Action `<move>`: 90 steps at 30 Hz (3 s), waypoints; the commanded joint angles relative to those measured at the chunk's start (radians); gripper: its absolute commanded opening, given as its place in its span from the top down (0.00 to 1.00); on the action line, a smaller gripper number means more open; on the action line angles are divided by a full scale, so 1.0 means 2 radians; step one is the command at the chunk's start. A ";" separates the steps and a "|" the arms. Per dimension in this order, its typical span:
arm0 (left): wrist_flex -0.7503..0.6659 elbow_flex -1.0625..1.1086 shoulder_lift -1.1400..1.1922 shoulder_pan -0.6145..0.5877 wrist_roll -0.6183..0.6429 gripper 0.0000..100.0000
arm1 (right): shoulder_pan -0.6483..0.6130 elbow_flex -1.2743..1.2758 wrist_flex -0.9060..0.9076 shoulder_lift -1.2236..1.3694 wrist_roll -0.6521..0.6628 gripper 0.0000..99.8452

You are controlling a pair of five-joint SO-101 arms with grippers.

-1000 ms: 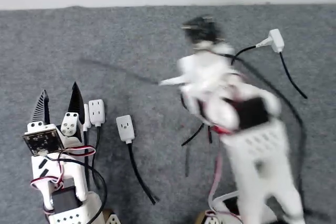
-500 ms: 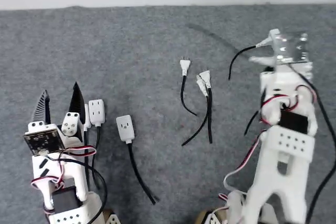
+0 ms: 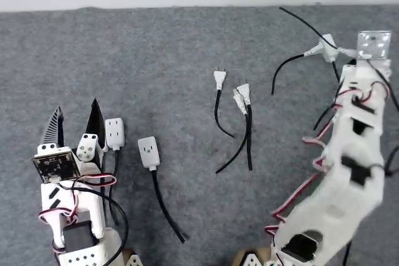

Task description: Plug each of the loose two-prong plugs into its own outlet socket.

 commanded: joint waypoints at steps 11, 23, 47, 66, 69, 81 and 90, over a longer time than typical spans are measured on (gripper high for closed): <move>0.002 -0.003 -0.009 0.005 -0.005 0.76 | -0.030 -0.927 0.461 0.554 0.058 0.75; 0.003 0.002 -0.009 0.025 -0.022 0.76 | -0.067 -0.918 0.787 0.343 -0.006 0.74; 0.038 0.000 -0.009 0.070 -0.028 0.76 | -0.287 -0.913 0.959 -0.007 -0.089 0.75; 0.039 0.003 -0.009 0.081 -0.028 0.76 | -0.428 -0.165 0.877 -0.607 -0.057 0.74; 0.067 -0.003 -0.009 0.117 -0.029 0.76 | -0.391 0.002 0.815 -0.690 -0.040 0.74; 0.231 -0.069 -0.009 0.021 -0.074 0.76 | -0.342 0.436 0.606 -0.918 -0.041 0.74; 0.274 -0.057 -0.009 -0.013 -0.064 0.76 | -0.345 0.539 0.555 -0.920 -0.042 0.75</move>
